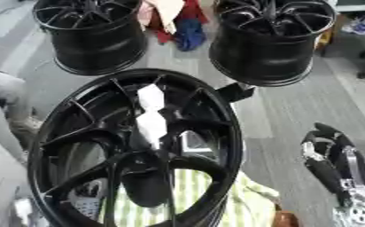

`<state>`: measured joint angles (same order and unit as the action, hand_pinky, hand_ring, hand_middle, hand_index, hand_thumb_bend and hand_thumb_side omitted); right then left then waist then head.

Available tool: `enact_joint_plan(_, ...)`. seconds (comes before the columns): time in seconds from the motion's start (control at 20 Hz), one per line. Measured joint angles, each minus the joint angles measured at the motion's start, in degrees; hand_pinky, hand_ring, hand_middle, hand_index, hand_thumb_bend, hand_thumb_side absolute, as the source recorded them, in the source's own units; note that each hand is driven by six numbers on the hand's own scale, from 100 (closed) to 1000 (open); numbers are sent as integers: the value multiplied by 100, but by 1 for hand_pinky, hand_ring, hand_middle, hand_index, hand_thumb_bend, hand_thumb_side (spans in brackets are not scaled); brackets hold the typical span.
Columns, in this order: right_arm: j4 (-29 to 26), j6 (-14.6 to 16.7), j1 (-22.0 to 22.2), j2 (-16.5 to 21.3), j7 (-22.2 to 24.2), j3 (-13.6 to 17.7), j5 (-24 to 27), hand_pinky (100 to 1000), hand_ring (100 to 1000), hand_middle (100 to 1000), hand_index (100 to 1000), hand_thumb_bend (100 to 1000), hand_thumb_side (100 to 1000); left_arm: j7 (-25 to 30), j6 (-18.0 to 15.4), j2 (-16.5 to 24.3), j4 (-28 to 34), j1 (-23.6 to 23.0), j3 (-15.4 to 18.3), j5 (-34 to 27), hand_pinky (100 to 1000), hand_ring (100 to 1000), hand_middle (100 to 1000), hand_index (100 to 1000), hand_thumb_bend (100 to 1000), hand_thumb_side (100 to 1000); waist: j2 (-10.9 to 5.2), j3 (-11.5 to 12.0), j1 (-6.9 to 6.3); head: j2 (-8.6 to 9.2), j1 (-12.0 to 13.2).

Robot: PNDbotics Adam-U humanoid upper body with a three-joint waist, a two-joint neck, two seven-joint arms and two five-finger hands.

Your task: Pull the pin out of the wheel hub.

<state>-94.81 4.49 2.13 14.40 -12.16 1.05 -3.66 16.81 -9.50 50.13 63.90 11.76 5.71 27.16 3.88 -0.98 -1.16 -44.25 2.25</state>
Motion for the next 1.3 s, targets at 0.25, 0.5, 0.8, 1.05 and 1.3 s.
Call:
enact_joint_plan(0.25, 0, -2, 25, -2, -6, 4, 0, 717, 614, 681, 809, 100, 320, -837, -85, -341, 544, -204, 273, -709, 722, 672, 758, 842, 388, 378, 0, 37, 19, 0, -28)
enact_joint_plan(0.5, 0, -2, 23, -40, -8, 4, 0, 717, 614, 681, 809, 100, 322, -1769, -128, -1034, 1805, -534, 597, -1812, 662, 620, 702, 801, 296, 300, 23, 69, 53, 0, -48)
enact_joint_plan(0.8, 0, -1, -9, -101, -10, 4, 2, 717, 614, 681, 809, 100, 323, -2494, 179, -2232, 3117, -715, 803, -2691, 648, 607, 681, 784, 300, 203, 66, 70, 89, 1, -48)
enact_joint_plan(1.05, 0, 5, -9, -120, -15, 3, 3, 717, 614, 681, 809, 100, 322, -2727, 448, -3064, 3439, -697, 900, -2734, 647, 606, 678, 783, 253, 260, 75, 85, 100, 4, -54)
enact_joint_plan(1.3, 0, 9, -9, -150, -39, 22, 3, 717, 614, 681, 809, 100, 321, -2704, 599, -3542, 3454, -668, 913, -2615, 646, 605, 677, 783, 249, 264, 89, 112, 123, 4, -77)
